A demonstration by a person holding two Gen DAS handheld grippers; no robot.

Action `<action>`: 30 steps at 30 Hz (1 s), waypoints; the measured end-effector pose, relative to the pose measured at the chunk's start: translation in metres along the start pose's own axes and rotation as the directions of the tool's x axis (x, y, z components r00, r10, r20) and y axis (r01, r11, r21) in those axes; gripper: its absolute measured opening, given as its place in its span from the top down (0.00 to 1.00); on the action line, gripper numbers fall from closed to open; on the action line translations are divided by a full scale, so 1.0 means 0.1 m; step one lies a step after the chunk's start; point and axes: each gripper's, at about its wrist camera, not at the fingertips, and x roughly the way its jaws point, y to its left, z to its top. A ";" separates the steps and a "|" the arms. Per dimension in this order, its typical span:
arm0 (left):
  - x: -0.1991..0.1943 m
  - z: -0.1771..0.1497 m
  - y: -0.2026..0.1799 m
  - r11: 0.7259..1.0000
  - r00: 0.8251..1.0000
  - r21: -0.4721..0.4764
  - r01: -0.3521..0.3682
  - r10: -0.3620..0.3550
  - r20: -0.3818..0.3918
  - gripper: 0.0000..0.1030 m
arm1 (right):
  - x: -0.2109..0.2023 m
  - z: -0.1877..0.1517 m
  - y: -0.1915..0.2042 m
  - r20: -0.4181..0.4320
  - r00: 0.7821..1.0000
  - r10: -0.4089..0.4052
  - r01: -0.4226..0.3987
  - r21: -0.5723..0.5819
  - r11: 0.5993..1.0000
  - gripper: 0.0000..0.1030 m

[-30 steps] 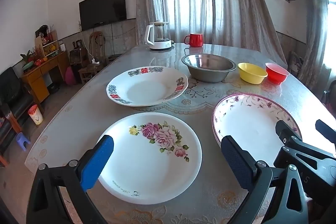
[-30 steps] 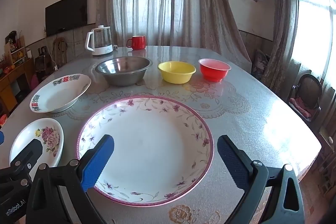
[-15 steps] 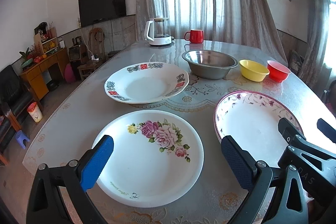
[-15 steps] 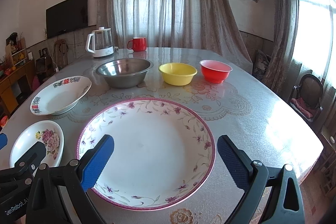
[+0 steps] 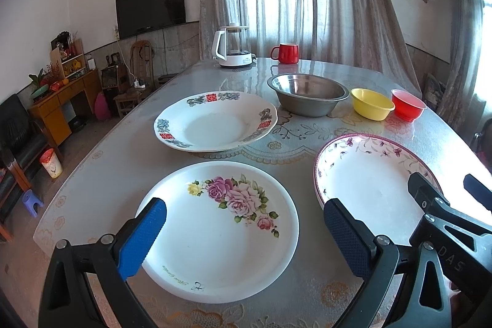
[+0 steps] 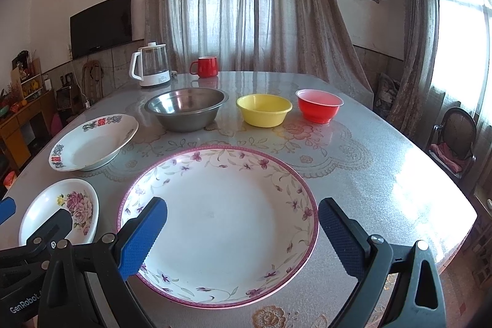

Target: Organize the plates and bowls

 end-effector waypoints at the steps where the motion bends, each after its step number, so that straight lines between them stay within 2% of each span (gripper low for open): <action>1: 0.00 0.00 0.00 1.000 1.000 0.000 -0.001 0.001 0.001 0.00 | 0.00 0.00 0.00 0.000 1.000 0.001 -0.001 0.001 1.000 0.02; 30: -0.02 0.00 -0.01 1.000 1.000 0.003 0.004 -0.004 -0.002 0.00 | -0.01 -0.01 -0.01 0.004 1.000 0.010 -0.010 0.007 1.000 0.02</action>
